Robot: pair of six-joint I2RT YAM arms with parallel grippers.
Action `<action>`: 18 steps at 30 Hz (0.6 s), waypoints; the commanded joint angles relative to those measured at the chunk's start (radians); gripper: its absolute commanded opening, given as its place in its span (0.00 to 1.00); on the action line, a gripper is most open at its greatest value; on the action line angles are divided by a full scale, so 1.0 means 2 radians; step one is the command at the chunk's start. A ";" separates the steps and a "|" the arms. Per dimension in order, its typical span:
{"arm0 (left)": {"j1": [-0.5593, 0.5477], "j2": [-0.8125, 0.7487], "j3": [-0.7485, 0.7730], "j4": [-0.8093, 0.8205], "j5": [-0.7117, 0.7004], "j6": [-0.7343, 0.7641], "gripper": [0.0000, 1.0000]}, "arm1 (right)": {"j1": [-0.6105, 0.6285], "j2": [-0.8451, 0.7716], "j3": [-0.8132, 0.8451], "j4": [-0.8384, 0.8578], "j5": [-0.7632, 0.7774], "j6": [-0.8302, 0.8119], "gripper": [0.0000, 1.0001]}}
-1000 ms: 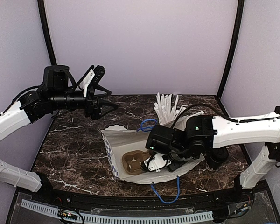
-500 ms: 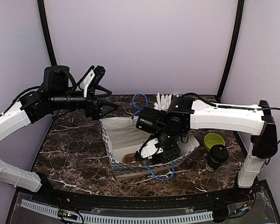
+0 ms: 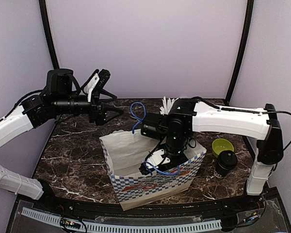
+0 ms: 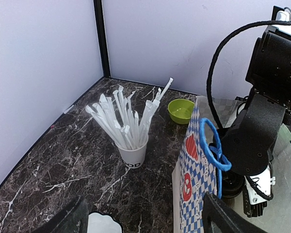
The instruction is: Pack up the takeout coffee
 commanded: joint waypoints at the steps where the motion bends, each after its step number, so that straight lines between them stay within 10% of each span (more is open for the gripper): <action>1: 0.004 0.000 -0.008 0.013 0.011 -0.005 0.83 | -0.017 0.019 -0.016 -0.016 -0.029 0.006 0.36; 18: 0.005 0.004 -0.005 0.011 0.012 -0.006 0.83 | 0.004 0.017 -0.030 0.006 0.030 0.010 0.40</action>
